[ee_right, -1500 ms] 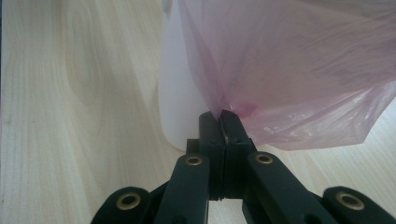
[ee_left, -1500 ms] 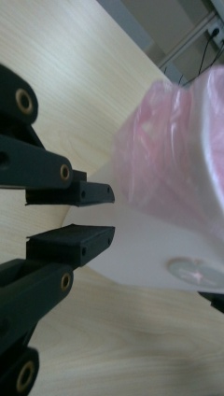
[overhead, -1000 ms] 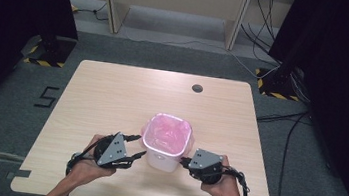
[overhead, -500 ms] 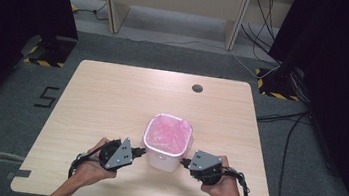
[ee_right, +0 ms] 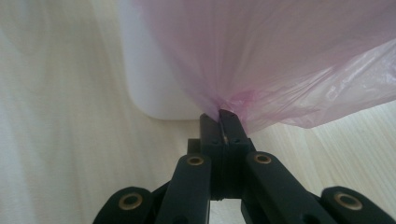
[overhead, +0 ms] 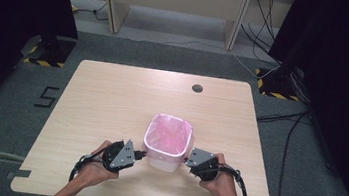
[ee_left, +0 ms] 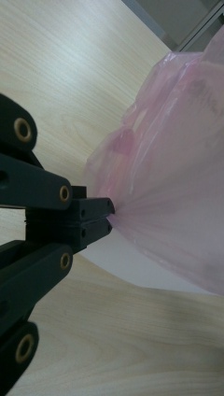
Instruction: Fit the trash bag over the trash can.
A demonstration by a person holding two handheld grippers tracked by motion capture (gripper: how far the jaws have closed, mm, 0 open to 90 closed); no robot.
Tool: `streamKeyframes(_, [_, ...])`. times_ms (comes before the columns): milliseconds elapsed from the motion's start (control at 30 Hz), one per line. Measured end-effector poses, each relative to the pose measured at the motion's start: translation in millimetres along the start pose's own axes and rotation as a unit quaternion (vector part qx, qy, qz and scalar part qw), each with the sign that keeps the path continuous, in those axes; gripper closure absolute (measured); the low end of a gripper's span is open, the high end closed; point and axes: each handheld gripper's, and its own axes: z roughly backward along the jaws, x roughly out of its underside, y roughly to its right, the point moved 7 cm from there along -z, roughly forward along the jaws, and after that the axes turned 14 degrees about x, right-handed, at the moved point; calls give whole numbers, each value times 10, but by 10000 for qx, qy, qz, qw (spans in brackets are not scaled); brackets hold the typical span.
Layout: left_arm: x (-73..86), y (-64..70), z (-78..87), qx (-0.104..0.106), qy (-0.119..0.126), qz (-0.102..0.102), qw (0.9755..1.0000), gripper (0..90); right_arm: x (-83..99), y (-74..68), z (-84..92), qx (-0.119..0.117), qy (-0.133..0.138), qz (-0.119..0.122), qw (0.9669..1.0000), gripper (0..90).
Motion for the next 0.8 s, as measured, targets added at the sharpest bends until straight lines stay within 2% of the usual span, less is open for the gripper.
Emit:
streamKeyframes(267, [-28,72,-64,129,18,-22,9999,898,41,95,-164,-48,-126,-129,9998,900])
streamKeyframes(467, [-11,62,-101,236,112,82,9996,890,66,182,-243,-72,-159,-299,9994,900])
streamKeyframes(567, [-3,76,-86,246,121,153,9995,843,80,204,-250,-106,-160,-351,9992,900])
streamKeyframes(633, [-15,84,-31,266,219,252,9991,772,93,208,-216,-112,-237,-521,9983,792])
streamKeyframes(733, [-16,53,105,218,419,504,9976,614,135,278,-66,-89,-192,-936,9954,660])
streamKeyframes(800, [-1,20,215,150,544,647,9963,554,149,370,77,72,-128,-1249,9921,558])
